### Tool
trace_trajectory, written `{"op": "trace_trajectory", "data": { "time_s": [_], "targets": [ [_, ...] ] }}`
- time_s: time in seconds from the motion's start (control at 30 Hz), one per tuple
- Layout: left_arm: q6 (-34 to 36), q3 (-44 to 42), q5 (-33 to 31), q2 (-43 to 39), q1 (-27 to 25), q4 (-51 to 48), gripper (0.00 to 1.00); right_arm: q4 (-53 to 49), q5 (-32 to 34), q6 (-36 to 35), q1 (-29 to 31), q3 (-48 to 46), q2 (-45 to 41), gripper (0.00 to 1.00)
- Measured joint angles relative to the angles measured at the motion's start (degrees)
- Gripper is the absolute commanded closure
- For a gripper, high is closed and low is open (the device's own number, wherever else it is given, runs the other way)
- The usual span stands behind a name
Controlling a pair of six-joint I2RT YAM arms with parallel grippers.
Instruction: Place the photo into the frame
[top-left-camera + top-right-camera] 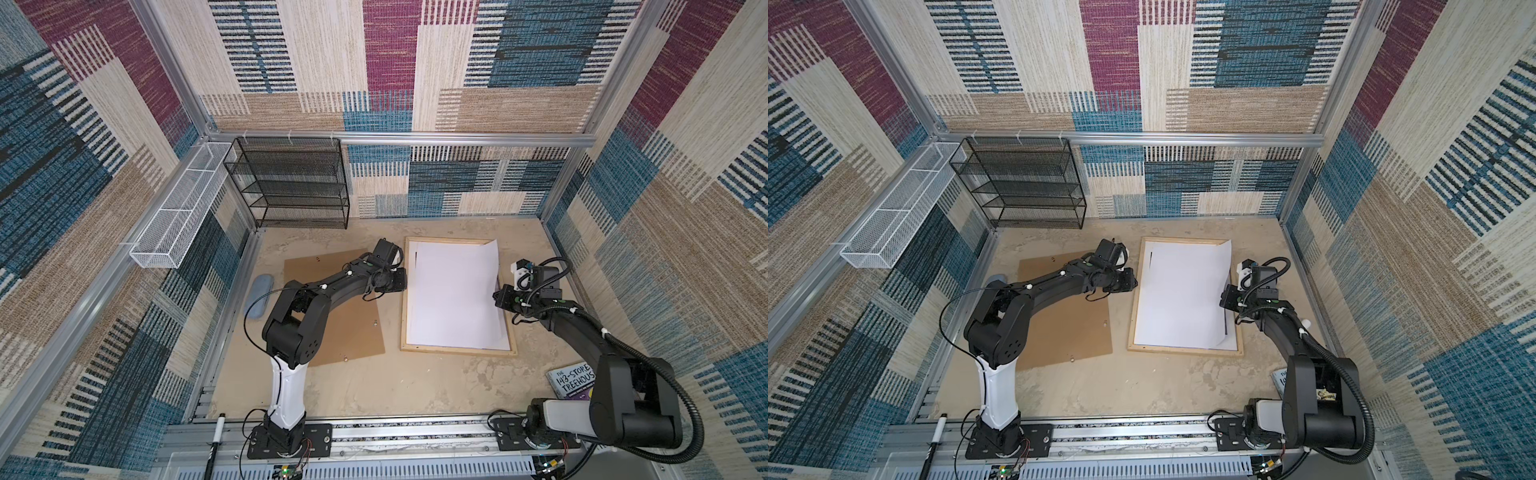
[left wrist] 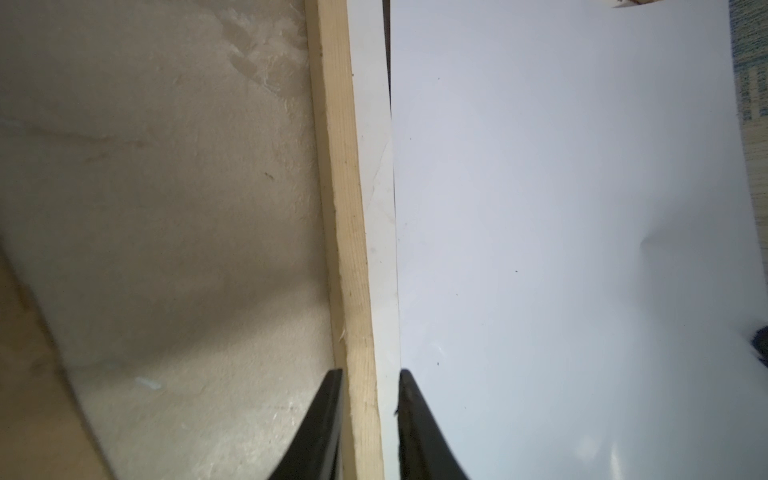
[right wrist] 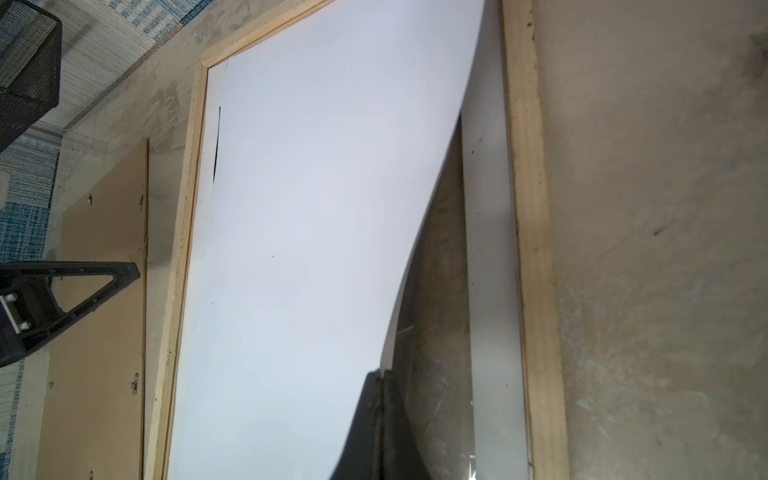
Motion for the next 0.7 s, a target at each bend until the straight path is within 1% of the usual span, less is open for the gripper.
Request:
{"op": "trace_trajectory", "data": {
  "time_s": [0.3, 0.43, 0.5, 0.6, 0.7],
  "targets": [
    [0.0, 0.6, -0.1, 0.4, -0.3, -0.2, 0.73, 2.2, -0.9, -1.0, 0.0, -0.3, 4.3, 0.99],
    [0.0, 0.6, -0.2, 0.4, -0.3, -0.2, 0.73, 2.3, 2.6, -0.9, 0.0, 0.3, 6.1, 0.69],
    [0.0, 0.6, -0.3, 0.4, -0.3, -0.3, 0.73, 2.2, 3.9, -0.9, 0.0, 0.3, 6.7, 0.59],
    [0.0, 0.7, -0.3, 0.6, -0.3, -0.3, 0.73, 2.0, 5.1, -0.3, 0.0, 0.3, 7.2, 0.51],
    [0.0, 0.9, -0.3, 0.7, -0.3, -0.7, 0.73, 2.0, 5.9, 0.0, 0.0, 0.6, 7.8, 0.51]
  ]
}}
